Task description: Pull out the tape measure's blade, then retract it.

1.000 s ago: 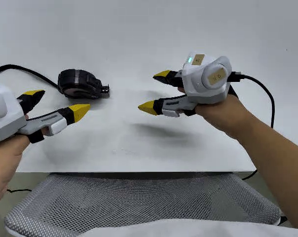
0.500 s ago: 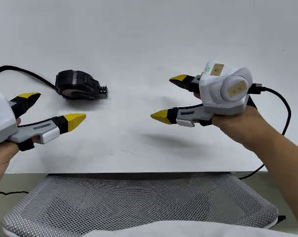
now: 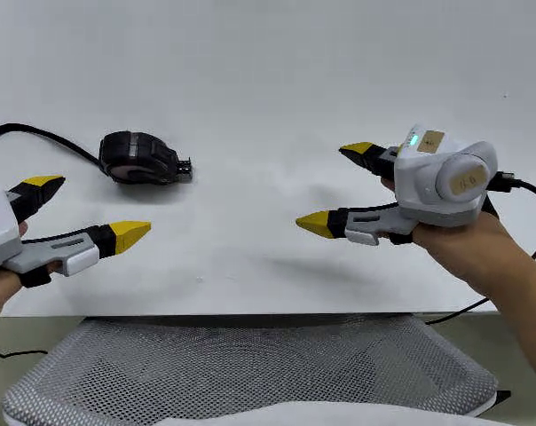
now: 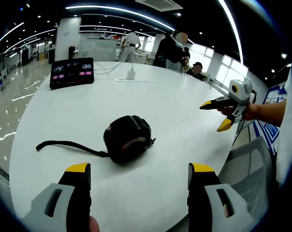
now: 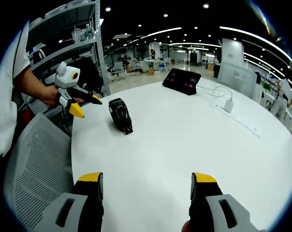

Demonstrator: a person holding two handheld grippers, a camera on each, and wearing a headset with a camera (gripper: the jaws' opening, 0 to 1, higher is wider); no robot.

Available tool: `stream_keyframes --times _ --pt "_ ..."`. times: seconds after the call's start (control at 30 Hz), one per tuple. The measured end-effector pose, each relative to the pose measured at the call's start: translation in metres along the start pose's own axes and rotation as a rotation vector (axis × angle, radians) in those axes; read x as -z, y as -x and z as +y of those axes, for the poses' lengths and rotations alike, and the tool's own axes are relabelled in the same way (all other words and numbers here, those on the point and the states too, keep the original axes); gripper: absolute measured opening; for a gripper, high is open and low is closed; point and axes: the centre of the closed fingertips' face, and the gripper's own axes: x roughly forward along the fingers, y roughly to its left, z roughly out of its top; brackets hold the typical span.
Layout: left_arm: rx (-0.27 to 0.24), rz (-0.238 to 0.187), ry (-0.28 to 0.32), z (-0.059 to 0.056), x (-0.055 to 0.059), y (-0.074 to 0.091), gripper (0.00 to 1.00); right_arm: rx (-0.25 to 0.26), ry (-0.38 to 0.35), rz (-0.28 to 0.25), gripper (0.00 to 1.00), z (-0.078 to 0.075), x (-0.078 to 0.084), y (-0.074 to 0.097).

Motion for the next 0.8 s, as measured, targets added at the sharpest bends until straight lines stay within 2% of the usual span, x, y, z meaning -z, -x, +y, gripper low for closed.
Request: stream_keyframes --times 0.33,0.5,0.8 --pt "0.008 0.033 -0.032 0.0 0.006 0.014 0.86 0.005 0.027 0.029 0.72 0.001 0.007 0.016" --pt "0.019 0.047 -0.068 -0.001 0.006 0.021 0.88 0.003 0.025 0.036 0.73 0.001 0.009 0.026" --pt "0.018 0.04 -0.116 -0.001 0.002 0.034 0.88 0.013 0.012 0.041 0.72 0.004 0.016 0.039"
